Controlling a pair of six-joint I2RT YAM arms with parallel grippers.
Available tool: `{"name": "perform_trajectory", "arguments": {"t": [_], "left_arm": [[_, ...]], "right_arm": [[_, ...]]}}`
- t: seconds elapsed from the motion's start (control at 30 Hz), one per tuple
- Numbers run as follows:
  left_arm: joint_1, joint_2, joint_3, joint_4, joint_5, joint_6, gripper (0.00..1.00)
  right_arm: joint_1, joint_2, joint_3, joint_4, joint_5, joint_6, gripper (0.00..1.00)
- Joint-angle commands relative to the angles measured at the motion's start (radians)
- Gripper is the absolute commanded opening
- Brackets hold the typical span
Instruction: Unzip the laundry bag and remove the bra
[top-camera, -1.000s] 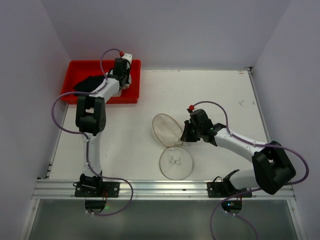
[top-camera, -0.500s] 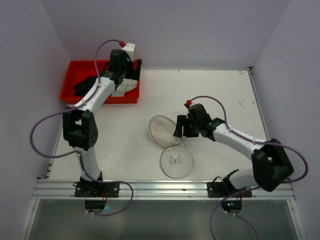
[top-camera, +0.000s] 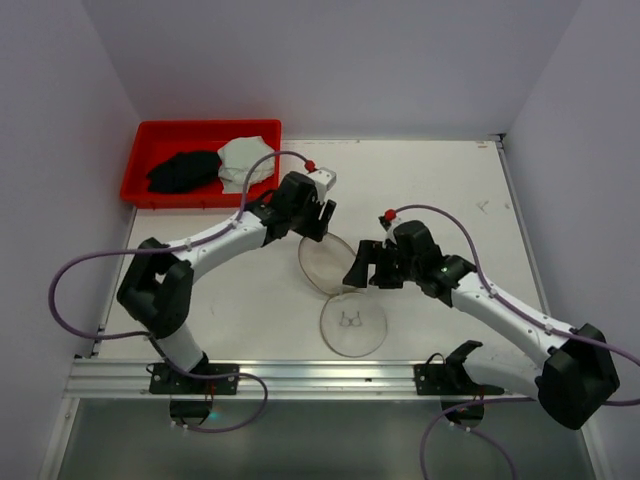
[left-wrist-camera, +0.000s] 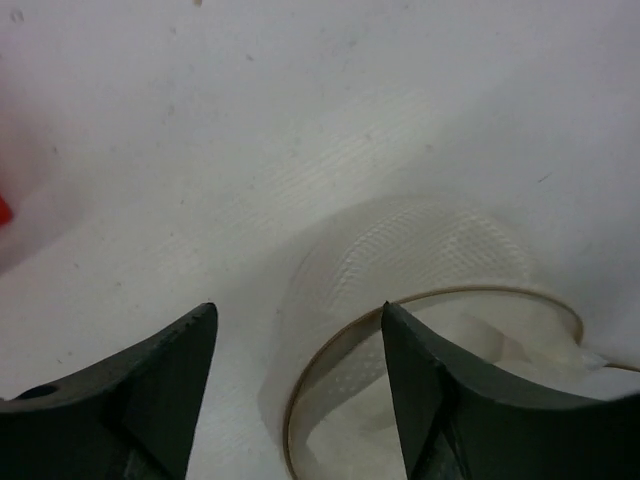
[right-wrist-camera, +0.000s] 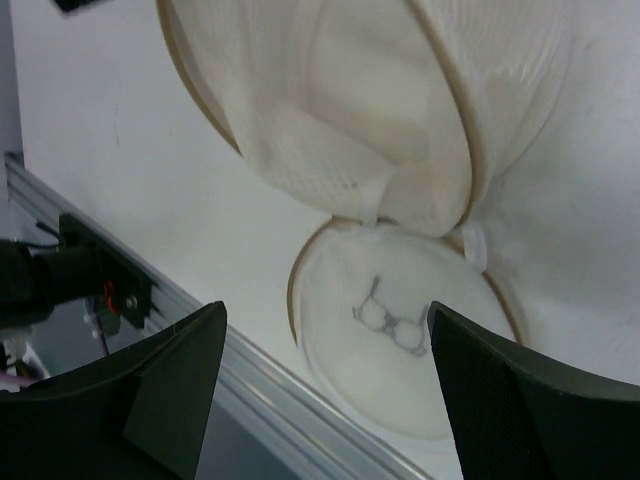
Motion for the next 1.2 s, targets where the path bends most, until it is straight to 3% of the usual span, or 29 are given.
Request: {"name": "perform_trajectory", "arguments": {"t": [0.0, 0.2, 0.4, 0.7, 0.87, 1.0, 1.17], "left_arm": [[-0.006, 0.045, -0.033, 0.042, -0.075, -0.059, 0.66], [-0.007, 0.1, -0.132, 0.09, -0.071, -0.134, 0.4], [-0.007, -0.001, -0.289, 0.067, -0.149, -0.255, 0.21], [-0.009, -0.219, -0.578, 0.069, -0.109, -0.655, 0.2], [-0.01, -0.303, -0.628, 0.112, -0.141, -0.769, 0.21], [-0.009, -0.322, -0.631, 0.116, -0.21, -0.821, 0.2], [-0.009, -0.313, -0.626, 0.116, -0.235, -0.834, 0.17]], "right_arm": [[0.039, 0.009, -0.083, -0.018, -0.137, 0.063, 0.83], [0.039, 0.133, -0.224, 0.139, -0.267, 0.173, 0.83], [-0.014, 0.257, -0.206, 0.155, -0.182, 0.184, 0.83], [-0.105, 0.447, 0.082, 0.12, 0.052, 0.058, 0.84], [-0.111, 0.469, 0.242, 0.037, 0.142, -0.028, 0.84], [-0.114, 0.391, 0.213, -0.04, 0.295, -0.003, 0.82], [-0.131, 0.32, 0.07, -0.089, 0.333, 0.09, 0.79]]}}
